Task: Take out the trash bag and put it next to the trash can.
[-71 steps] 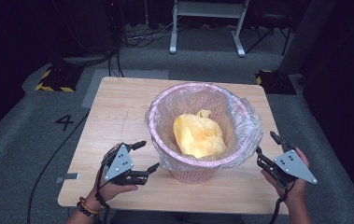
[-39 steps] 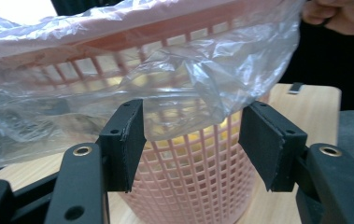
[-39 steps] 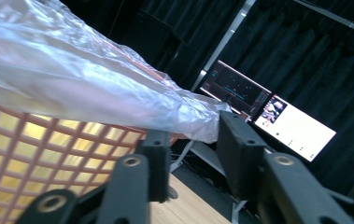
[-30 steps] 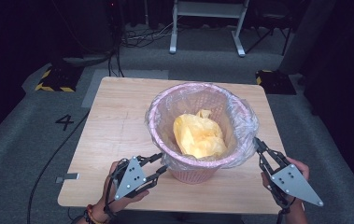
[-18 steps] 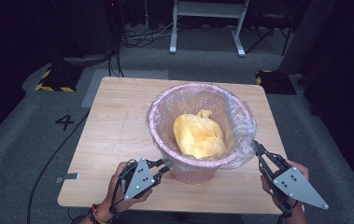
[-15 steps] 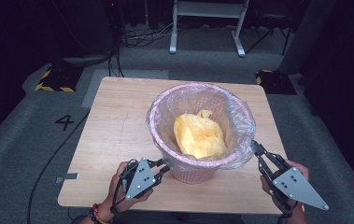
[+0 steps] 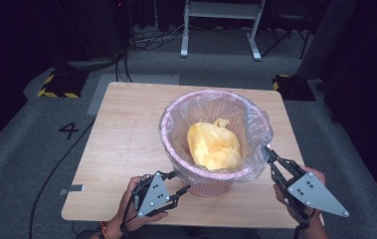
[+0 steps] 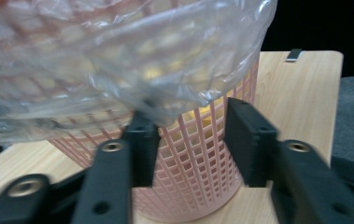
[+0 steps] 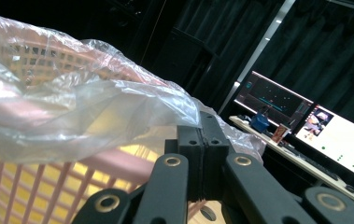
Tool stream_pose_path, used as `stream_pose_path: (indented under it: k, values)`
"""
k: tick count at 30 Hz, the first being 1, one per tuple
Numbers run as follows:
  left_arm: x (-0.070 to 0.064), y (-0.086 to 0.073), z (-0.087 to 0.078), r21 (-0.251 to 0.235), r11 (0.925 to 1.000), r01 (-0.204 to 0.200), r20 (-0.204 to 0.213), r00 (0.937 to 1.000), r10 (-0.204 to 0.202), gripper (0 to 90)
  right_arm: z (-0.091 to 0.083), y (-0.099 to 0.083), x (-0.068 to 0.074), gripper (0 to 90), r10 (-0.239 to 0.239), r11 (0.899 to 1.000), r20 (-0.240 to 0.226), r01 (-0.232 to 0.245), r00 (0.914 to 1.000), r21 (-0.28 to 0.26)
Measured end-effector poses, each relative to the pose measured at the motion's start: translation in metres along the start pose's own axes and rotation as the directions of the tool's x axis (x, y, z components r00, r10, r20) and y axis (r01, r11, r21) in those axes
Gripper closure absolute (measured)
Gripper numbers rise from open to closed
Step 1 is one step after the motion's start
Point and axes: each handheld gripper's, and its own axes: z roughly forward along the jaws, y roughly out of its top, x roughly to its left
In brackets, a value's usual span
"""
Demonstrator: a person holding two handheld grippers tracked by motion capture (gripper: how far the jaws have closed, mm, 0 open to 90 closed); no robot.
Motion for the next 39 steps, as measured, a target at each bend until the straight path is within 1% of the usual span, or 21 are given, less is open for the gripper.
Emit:
stream_pose_path:
  k: [3,5,8,10,12,13,14,16,17,22,24,26,27,29,32,35,37,39]
  values:
    - [0.0,0.0,0.001,0.009,0.9999,-0.005,0.008,1.0,0.005,74.3,0.003,0.004,0.0,86.9,-0.003,1.0,-0.015,0.003,0.9999,-0.002]
    - [0.0,0.0,0.002,0.021,0.9996,-0.017,0.009,0.9998,0.017,79.2,0.005,0.007,-0.001,86.8,-0.003,1.0,-0.023,0.003,0.9997,0.001]
    - [-0.001,0.0,0.003,0.038,0.9989,-0.028,0.005,0.9996,0.028,81.7,0.007,0.009,-0.003,86.0,0.011,1.0,-0.032,-0.011,0.9994,0.005]
    - [-0.002,0.0,0.004,0.042,0.9988,-0.024,0.002,0.9997,0.024,82.9,0.007,0.01,-0.002,85.6,0.005,1.0,-0.034,-0.005,0.9994,0.005]
    - [-0.003,0.0,0.004,0.051,0.9983,-0.028,0.0,0.9996,0.028,83.6,0.007,0.012,0.0,84.6,-0.004,1.0,-0.04,0.005,0.9992,0.007]
    - [-0.003,0.0,0.005,0.054,0.9979,-0.034,-0.002,0.9994,0.035,84.3,0.006,0.013,0.002,82.2,-0.009,1.0,-0.04,0.01,0.9991,0.009]
    - [-0.004,0.0,0.005,0.059,0.9974,-0.042,-0.003,0.9991,0.042,85.0,0.007,0.014,0.003,79.5,-0.008,1.0,-0.041,0.009,0.9991,0.007]
    - [-0.005,0.0,0.005,0.059,0.9972,-0.046,0.006,0.9989,0.046,86.9,0.006,0.017,0.004,77.1,-0.005,1.0,-0.037,0.005,0.9993,0.005]
    - [-0.005,0.0,0.006,0.06,0.9971,-0.046,0.007,0.9989,0.045,87.5,0.006,0.018,0.005,77.0,0.003,1.0,-0.039,-0.002,0.9992,0.004]
    - [-0.005,-0.001,0.007,0.071,0.9966,-0.042,0.007,0.9991,0.041,88.8,0.005,0.022,0.012,75.8,0.003,1.0,-0.043,-0.003,0.9991,0.006]
    - [-0.006,-0.002,0.007,0.081,0.9955,-0.05,0.005,0.9988,0.05,88.8,0.003,0.023,0.015,68.9,0.025,1.0,-0.034,-0.025,0.9991,0.003]
    - [-0.005,-0.003,0.006,0.08,0.9958,-0.045,0.01,0.999,0.045,88.7,0.001,0.023,0.017,65.9,0.061,0.998,-0.013,-0.061,0.9981,0.006]
    - [-0.004,-0.004,0.006,0.076,0.9964,-0.037,0.014,0.9993,0.036,88.6,-0.001,0.023,0.017,62.5,0.08,0.997,-0.007,-0.08,0.9968,0.006]
    - [-0.004,-0.005,0.004,0.071,0.9968,-0.035,0.019,0.9992,0.034,88.6,-0.008,0.024,0.022,55.0,0.096,0.995,0.026,-0.096,0.9951,0.014]
    - [-0.004,-0.005,0.003,0.069,0.997,-0.036,0.025,0.9991,0.034,88.8,-0.015,0.025,0.027,52.8,0.111,0.994,0.01,-0.111,0.9938,-0.001]
    - [-0.003,-0.006,0.004,0.065,0.9973,-0.034,0.029,0.9991,0.032,88.8,-0.022,0.024,0.035,51.9,0.103,0.995,-0.016,-0.103,0.9946,0.0]
    - [-0.003,-0.007,0.004,0.064,0.9975,-0.03,0.03,0.9991,0.028,88.8,-0.025,0.023,0.04,51.2,0.118,0.993,-0.031,-0.118,0.9925,-0.005]
    - [-0.003,-0.007,0.004,0.066,0.9973,-0.032,0.03,0.9991,0.03,88.8,-0.03,0.021,0.043,48.9,0.147,0.989,-0.052,-0.148,0.9878,-0.015]
